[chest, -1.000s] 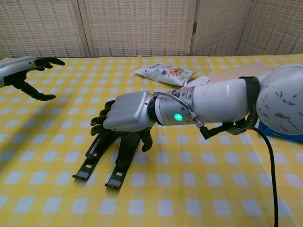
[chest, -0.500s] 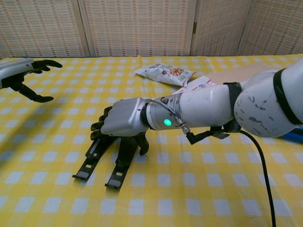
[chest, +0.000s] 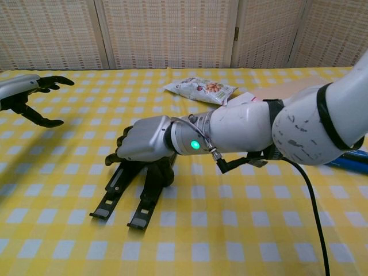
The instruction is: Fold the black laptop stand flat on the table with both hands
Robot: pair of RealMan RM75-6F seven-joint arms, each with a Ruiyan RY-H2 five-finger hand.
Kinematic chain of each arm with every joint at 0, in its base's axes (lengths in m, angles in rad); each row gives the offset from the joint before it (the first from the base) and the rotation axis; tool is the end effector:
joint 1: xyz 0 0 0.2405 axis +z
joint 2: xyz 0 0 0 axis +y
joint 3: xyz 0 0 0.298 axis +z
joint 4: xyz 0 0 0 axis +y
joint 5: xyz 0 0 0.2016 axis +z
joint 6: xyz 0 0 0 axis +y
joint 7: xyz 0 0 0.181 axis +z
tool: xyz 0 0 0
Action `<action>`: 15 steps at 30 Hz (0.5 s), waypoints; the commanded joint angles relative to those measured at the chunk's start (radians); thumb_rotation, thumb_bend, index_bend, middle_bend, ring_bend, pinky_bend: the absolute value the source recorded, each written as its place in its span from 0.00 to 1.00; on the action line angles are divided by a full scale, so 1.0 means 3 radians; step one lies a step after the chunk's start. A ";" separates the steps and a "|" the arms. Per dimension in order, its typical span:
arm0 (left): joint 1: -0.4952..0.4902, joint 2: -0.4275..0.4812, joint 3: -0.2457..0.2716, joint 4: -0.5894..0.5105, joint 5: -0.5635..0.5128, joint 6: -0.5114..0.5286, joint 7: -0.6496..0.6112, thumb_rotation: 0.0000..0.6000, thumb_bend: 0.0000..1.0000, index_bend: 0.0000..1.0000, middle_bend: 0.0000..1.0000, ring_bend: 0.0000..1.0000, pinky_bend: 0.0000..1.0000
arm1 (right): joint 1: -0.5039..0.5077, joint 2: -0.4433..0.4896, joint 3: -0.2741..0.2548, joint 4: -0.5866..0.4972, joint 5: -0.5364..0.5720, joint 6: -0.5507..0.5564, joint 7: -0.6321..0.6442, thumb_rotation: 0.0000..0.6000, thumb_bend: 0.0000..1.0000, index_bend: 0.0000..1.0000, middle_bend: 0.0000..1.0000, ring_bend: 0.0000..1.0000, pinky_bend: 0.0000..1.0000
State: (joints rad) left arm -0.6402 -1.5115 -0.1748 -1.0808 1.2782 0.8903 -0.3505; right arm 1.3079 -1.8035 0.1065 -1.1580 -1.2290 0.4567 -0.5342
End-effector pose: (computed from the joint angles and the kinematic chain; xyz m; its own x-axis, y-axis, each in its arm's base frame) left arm -0.2909 0.4383 0.0376 0.1507 0.2703 0.9509 0.9858 -0.1133 -0.1240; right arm 0.0056 -0.3989 -0.1720 0.9045 0.0295 0.4254 -0.1612 -0.9000 0.4050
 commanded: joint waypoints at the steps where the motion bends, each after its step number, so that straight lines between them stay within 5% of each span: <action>1: 0.0002 -0.0002 -0.0001 0.0006 0.0006 0.0006 -0.0003 1.00 0.31 0.13 0.04 0.00 0.01 | -0.0025 -0.0004 0.0002 -0.0004 -0.0097 0.0105 0.0085 1.00 0.22 0.16 0.26 0.07 0.00; 5: 0.0002 -0.0003 -0.0006 0.0007 0.0020 0.0023 -0.0011 1.00 0.31 0.13 0.04 0.00 0.01 | -0.0061 0.0007 -0.0002 -0.0014 -0.0221 0.0228 0.0196 1.00 0.22 0.25 0.33 0.13 0.00; 15: 0.0012 0.0013 -0.0013 -0.0045 0.0033 0.0057 0.0005 1.00 0.31 0.13 0.04 0.00 0.01 | -0.0142 0.0001 -0.0046 -0.0011 -0.0442 0.0453 0.0324 1.00 0.22 0.31 0.40 0.19 0.00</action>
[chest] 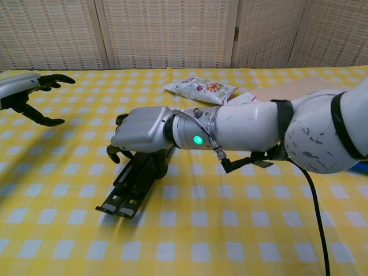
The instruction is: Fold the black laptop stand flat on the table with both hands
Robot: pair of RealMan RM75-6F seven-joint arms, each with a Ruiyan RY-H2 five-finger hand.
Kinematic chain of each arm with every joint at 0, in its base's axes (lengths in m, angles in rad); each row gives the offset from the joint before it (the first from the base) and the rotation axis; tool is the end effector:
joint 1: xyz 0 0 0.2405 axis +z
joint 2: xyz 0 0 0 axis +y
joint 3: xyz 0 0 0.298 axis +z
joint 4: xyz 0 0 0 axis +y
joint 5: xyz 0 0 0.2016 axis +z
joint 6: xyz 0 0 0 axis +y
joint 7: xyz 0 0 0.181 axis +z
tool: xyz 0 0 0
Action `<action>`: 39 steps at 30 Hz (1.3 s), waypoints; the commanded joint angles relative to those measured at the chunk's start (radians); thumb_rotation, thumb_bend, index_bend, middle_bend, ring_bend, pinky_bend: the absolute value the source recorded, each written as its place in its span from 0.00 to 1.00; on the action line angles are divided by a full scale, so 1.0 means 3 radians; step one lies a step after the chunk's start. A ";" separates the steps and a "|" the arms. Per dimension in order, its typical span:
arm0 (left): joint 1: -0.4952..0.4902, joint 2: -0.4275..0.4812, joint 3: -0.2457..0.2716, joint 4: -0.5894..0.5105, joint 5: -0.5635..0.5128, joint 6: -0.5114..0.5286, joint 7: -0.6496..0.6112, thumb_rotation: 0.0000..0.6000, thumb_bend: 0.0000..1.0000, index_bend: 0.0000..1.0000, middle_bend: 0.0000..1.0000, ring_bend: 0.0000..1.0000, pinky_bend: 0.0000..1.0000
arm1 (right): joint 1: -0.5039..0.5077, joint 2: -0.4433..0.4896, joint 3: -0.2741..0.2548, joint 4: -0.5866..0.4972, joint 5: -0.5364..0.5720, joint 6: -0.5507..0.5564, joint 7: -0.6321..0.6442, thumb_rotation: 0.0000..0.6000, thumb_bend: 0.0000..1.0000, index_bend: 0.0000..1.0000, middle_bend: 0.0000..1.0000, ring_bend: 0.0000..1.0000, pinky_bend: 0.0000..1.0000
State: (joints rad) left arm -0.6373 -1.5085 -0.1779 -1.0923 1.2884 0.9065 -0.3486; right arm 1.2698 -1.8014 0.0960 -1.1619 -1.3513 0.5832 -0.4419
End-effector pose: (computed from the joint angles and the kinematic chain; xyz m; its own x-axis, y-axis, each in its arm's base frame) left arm -0.2871 0.4373 0.0393 0.1495 0.2599 0.9540 0.9846 -0.1276 -0.1196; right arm 0.0097 -0.3972 -0.1604 0.8507 0.0705 0.5208 -0.1791 -0.8927 0.4135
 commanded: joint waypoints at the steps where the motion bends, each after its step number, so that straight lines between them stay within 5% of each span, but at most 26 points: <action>1: 0.0004 0.0005 -0.0004 -0.0011 0.0000 0.0009 -0.0002 1.00 0.31 0.13 0.04 0.00 0.01 | -0.0021 -0.0008 -0.0016 0.0005 -0.0054 0.0049 0.0020 1.00 0.22 0.31 0.41 0.20 0.00; 10: 0.0018 -0.0003 -0.0004 -0.0025 0.0016 0.0055 0.0015 1.00 0.31 0.13 0.04 0.00 0.01 | -0.0115 -0.0005 -0.0054 0.0000 -0.0196 0.0230 0.0062 1.00 0.22 0.37 0.49 0.28 0.00; 13: 0.0023 0.0001 -0.0005 -0.0041 0.0013 0.0063 0.0023 1.00 0.31 0.13 0.04 0.00 0.01 | -0.0138 0.0040 -0.0096 -0.0014 -0.0224 0.0241 -0.0054 1.00 0.22 0.25 0.33 0.20 0.00; 16: 0.0027 0.0012 -0.0012 -0.0066 0.0005 0.0073 0.0046 1.00 0.31 0.13 0.02 0.00 0.01 | -0.0196 0.0069 -0.0097 -0.0090 -0.0126 0.0241 -0.0204 1.00 0.22 0.01 0.04 0.04 0.00; 21: 0.0038 0.0051 -0.0039 -0.0132 -0.0014 0.0116 0.0090 1.00 0.31 0.13 0.02 0.00 0.01 | -0.0364 0.0157 -0.0043 -0.0363 0.0020 0.0459 -0.0339 1.00 0.22 0.00 0.00 0.00 0.00; 30: 0.0160 0.0308 -0.0106 -0.0406 -0.0095 0.0367 0.0390 1.00 0.31 0.13 0.02 0.00 0.01 | -0.1029 0.0861 0.0023 -0.1390 0.0330 0.1390 -0.0641 1.00 0.22 0.00 0.00 0.00 0.00; 39: 0.0463 0.0588 -0.0052 -0.0839 -0.0098 0.0826 0.0756 1.00 0.31 0.14 0.02 0.00 0.01 | -0.1806 0.1819 -0.0257 -0.2153 0.0285 0.2054 -0.0234 1.00 0.22 0.00 0.00 0.00 0.00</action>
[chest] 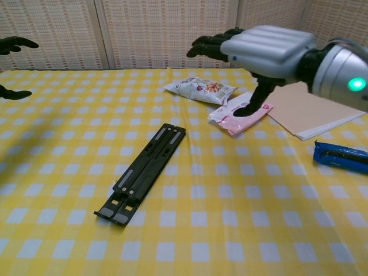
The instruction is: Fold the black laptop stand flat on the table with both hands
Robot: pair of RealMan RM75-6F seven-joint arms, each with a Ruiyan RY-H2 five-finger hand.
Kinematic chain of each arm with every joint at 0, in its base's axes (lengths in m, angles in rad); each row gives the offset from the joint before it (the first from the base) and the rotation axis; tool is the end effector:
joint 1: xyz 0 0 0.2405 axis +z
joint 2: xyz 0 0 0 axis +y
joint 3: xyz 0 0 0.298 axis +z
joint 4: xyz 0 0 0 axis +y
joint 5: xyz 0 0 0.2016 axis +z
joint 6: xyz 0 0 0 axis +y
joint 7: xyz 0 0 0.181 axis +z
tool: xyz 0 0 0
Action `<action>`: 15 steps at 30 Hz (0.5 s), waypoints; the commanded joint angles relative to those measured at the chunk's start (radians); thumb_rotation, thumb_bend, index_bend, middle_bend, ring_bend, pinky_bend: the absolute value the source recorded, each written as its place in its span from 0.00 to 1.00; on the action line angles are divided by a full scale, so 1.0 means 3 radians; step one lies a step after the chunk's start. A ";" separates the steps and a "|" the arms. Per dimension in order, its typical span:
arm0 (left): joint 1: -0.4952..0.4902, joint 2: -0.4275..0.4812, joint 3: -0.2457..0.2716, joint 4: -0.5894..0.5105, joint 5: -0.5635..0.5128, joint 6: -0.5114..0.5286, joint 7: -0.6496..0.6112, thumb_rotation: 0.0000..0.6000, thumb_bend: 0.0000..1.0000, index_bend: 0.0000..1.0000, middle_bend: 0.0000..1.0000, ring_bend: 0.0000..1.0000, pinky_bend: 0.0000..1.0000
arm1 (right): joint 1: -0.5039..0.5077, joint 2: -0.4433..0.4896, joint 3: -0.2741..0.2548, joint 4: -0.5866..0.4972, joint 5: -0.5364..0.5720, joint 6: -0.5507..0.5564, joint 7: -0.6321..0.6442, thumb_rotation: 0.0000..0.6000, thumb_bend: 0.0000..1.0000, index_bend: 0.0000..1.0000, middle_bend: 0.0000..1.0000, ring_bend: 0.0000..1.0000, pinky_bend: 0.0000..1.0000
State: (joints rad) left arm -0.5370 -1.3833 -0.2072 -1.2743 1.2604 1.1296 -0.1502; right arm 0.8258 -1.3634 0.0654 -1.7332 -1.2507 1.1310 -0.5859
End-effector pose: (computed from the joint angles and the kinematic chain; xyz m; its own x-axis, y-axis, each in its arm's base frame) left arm -0.2905 0.4108 0.1092 0.2396 0.0395 0.9701 0.9641 -0.1272 -0.2330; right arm -0.1120 -0.3775 0.0363 0.6430 0.0236 0.7655 -0.6164 -0.5773 0.5355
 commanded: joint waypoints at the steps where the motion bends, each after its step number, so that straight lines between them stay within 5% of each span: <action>1: 0.0165 0.0228 0.0062 -0.0309 -0.0002 0.0109 0.0121 1.00 0.31 0.14 0.02 0.00 0.01 | -0.0396 0.0437 -0.0186 -0.0276 -0.0085 0.0282 0.0320 1.00 0.22 0.00 0.00 0.00 0.00; 9: 0.0532 0.0692 0.0206 -0.1009 0.0033 0.0464 0.0340 1.00 0.31 0.14 0.02 0.00 0.01 | -0.0991 0.0956 -0.0462 -0.0285 -0.0392 0.0660 0.1043 1.00 0.22 0.00 0.00 0.00 0.00; 15: 0.0870 0.0783 0.0399 -0.1217 0.0264 0.0892 0.0376 1.00 0.31 0.14 0.02 0.00 0.01 | -0.1428 0.1039 -0.0590 -0.0088 -0.0576 0.1007 0.1461 1.00 0.22 0.00 0.00 0.00 0.00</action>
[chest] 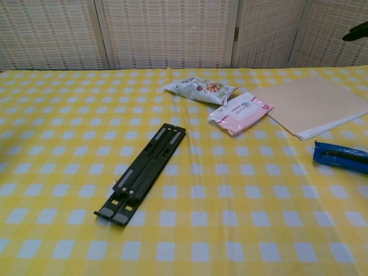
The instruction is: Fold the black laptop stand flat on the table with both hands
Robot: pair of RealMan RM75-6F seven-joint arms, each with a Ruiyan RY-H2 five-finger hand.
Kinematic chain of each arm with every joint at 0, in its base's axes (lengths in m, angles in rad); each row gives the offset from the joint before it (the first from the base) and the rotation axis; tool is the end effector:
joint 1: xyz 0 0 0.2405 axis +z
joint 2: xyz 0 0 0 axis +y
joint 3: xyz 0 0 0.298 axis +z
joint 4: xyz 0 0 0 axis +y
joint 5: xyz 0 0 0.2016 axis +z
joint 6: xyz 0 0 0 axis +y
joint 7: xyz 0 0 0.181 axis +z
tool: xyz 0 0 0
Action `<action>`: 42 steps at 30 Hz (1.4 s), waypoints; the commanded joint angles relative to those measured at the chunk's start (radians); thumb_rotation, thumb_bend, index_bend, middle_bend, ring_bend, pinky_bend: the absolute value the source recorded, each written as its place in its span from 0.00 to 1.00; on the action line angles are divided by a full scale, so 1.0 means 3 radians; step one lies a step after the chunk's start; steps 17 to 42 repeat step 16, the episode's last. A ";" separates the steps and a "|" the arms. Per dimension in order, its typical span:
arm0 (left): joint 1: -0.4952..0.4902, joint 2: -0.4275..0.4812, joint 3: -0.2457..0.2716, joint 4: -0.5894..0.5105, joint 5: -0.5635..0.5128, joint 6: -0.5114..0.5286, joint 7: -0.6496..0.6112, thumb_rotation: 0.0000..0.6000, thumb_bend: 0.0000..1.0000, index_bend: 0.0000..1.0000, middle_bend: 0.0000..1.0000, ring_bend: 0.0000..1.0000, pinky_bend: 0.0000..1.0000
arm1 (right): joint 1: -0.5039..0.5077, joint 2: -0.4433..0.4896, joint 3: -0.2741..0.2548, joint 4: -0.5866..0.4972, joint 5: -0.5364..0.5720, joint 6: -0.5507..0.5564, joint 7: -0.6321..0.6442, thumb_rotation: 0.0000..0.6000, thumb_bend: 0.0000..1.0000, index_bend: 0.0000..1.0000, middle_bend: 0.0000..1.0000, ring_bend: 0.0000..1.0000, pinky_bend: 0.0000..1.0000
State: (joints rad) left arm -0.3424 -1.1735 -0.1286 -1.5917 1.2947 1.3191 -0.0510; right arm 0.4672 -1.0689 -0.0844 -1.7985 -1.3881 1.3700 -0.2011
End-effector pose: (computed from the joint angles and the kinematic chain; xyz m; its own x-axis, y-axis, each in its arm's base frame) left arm -0.3107 0.3220 0.1658 0.2737 0.0084 0.9618 0.9606 -0.0523 -0.2729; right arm -0.2552 -0.3008 0.1516 0.5001 -0.0945 0.8608 -0.8454 -0.2688 0.4616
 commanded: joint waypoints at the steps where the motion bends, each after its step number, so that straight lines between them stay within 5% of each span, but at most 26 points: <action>1: 0.0263 0.0091 0.0166 -0.0175 0.0183 0.0306 0.0047 1.00 0.31 0.14 0.02 0.00 0.01 | -0.0297 0.0054 -0.0097 0.0164 -0.0130 0.0270 0.0205 1.00 0.22 0.00 0.00 0.00 0.00; 15: 0.0698 -0.0007 0.0416 -0.0177 0.0561 0.0750 -0.0071 1.00 0.31 0.14 0.02 0.00 0.01 | -0.0947 0.0027 -0.0078 0.0378 -0.0350 0.0820 0.0476 1.00 0.22 0.00 0.00 0.00 0.00; 42: 0.0699 -0.0012 0.0420 -0.0172 0.0572 0.0738 -0.0080 1.00 0.31 0.14 0.02 0.00 0.01 | -0.0958 0.0024 -0.0072 0.0380 -0.0362 0.0811 0.0483 1.00 0.22 0.00 0.00 0.00 0.00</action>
